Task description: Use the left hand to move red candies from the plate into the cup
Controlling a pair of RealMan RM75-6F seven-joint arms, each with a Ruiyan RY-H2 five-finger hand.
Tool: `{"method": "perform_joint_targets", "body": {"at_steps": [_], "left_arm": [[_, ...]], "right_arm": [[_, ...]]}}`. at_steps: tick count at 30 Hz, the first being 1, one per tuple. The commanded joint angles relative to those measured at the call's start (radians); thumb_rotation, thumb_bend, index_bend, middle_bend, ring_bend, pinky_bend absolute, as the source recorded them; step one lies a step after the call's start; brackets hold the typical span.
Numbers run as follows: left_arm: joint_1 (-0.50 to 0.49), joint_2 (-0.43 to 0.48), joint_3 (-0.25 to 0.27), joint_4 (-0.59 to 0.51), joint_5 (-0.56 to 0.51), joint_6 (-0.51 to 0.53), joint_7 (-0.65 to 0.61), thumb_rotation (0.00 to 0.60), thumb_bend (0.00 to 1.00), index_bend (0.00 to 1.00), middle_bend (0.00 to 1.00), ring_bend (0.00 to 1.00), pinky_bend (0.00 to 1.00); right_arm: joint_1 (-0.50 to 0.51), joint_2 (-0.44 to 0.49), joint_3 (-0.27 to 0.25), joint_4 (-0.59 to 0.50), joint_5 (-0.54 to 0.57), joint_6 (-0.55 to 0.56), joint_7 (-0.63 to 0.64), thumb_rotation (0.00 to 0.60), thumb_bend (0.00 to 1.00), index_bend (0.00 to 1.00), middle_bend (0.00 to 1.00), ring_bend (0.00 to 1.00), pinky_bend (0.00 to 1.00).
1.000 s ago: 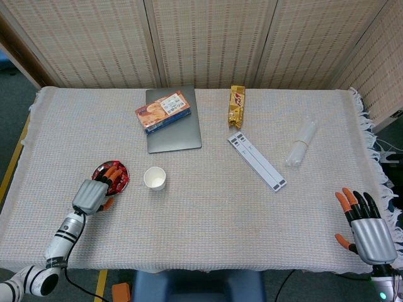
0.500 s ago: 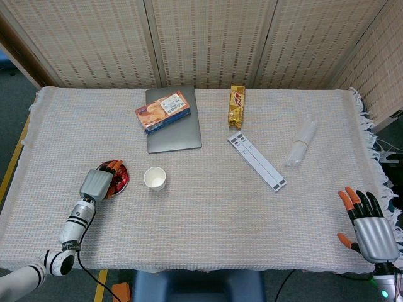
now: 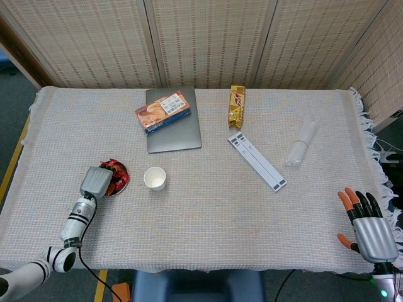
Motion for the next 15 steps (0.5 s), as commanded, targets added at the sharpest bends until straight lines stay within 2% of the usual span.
{"method": "perform_joint_targets", "body": {"at_steps": [1,15], "left_arm": [[0.000,-0.011,0.004,0.018,0.010,0.019,-0.012,0.600,0.40,0.37,0.32,0.36,0.91],[0.001,-0.046,0.007,0.081,0.030,0.075,-0.035,0.600,0.46,0.52,0.48,0.47,0.96]], "right_arm": [[0.000,0.001,0.000,-0.001,0.001,-0.001,-0.001,0.600,0.06,0.00,0.00,0.00,0.00],[0.000,0.006,-0.003,-0.011,0.008,-0.007,-0.008,0.600,0.06,0.00,0.00,0.00,0.00]]}}
